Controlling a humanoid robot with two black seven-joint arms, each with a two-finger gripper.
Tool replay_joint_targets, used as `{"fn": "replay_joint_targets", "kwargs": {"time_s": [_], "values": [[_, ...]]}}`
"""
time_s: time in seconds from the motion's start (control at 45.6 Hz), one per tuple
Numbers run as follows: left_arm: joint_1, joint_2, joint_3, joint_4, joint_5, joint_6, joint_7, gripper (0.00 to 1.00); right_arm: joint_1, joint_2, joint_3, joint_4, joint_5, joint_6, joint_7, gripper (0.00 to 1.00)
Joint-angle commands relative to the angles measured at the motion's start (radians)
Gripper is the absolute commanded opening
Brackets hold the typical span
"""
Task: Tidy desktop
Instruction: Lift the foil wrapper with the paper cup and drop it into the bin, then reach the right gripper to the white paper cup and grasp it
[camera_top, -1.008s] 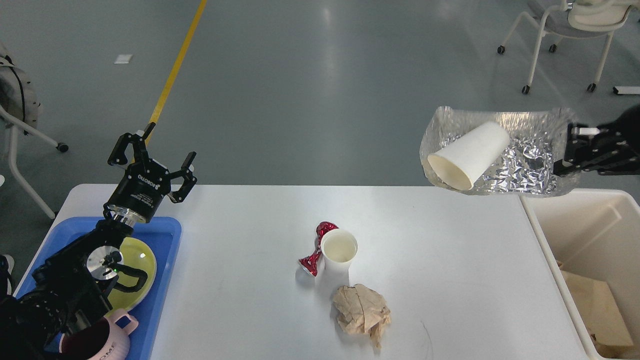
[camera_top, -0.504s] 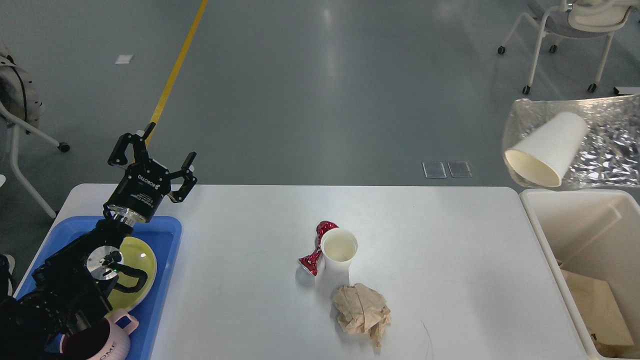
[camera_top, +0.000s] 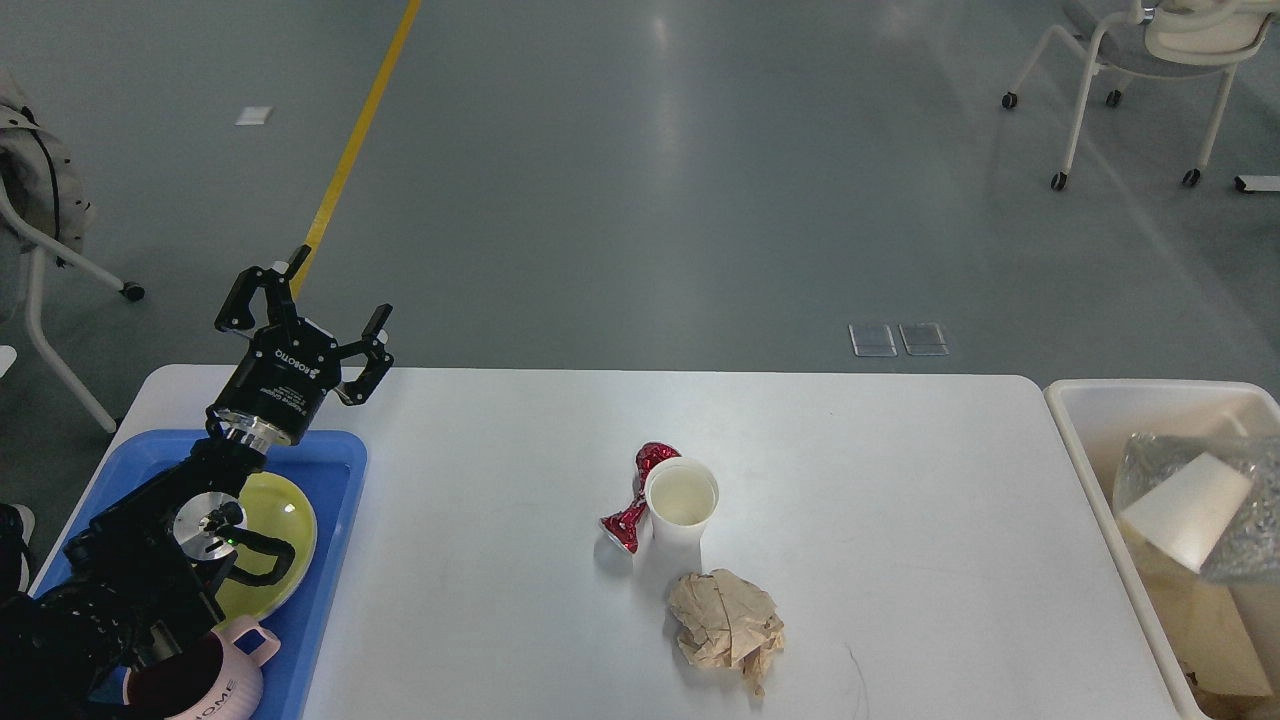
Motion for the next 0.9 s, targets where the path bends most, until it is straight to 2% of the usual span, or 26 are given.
{"fn": "replay_joint_targets", "kwargs": {"time_s": [0.0, 0.088, 0.11, 0.131, 0.175, 0.394, 0.482, 0.57, 0.592, 0.657, 0.701, 0.789, 0.877], "values": [[0.0, 0.0, 0.0, 0.0, 0.0, 0.0, 0.0, 1.0, -0.079, 0.035, 0.022, -0.067, 0.006, -0.007, -0.007, 0.0], [0.0, 0.0, 0.0, 0.0, 0.0, 0.0, 0.0, 1.0, -0.085, 0.035, 0.022, -0.078, 0.015, -0.035, -0.007, 0.0], [0.0, 0.0, 0.0, 0.0, 0.0, 0.0, 0.0, 1.0, -0.085, 0.035, 0.022, -0.078, 0.027, -0.044, -0.007, 0.11], [0.0, 0.0, 0.0, 0.0, 0.0, 0.0, 0.0, 1.0, -0.087, 0.035, 0.022, -0.079, 0.041, -0.052, -0.006, 0.3], [0.0, 0.0, 0.0, 0.0, 0.0, 0.0, 0.0, 1.0, -0.087, 0.037, 0.022, -0.078, 0.07, -0.058, -0.006, 1.0], [0.0, 0.0, 0.0, 0.0, 0.0, 0.0, 0.0, 1.0, -0.013, 0.029, 0.014, -0.046, 0.112, -0.041, 0.0, 1.0], [0.0, 0.0, 0.0, 0.0, 0.0, 0.0, 0.0, 1.0, 0.129, -0.033, -0.027, 0.08, 0.094, 0.015, -0.001, 1.0], [0.0, 0.0, 0.0, 0.0, 0.0, -0.001, 0.0, 1.0, 0.437, -0.127, -0.154, 0.343, 0.034, 0.126, -0.003, 1.0], [0.0, 0.0, 0.0, 0.0, 0.0, 0.0, 0.0, 1.0, 0.737, -0.173, -0.265, 0.596, -0.027, 0.158, -0.007, 1.0], [0.0, 0.0, 0.0, 0.0, 0.0, 0.0, 0.0, 1.0, 1.066, -0.179, -0.392, 0.848, -0.054, 0.186, -0.019, 1.0], [0.0, 0.0, 0.0, 0.0, 0.0, 0.0, 0.0, 1.0, 1.29, -0.163, -0.473, 0.997, -0.054, 0.253, -0.032, 1.0], [0.0, 0.0, 0.0, 0.0, 0.0, 0.0, 0.0, 1.0, 1.655, -0.086, -0.501, 1.197, -0.043, 0.463, -0.03, 1.0], [0.0, 0.0, 0.0, 0.0, 0.0, 0.0, 0.0, 1.0, 1.803, -0.046, -0.414, 1.263, -0.019, 0.609, -0.029, 1.0]]}}
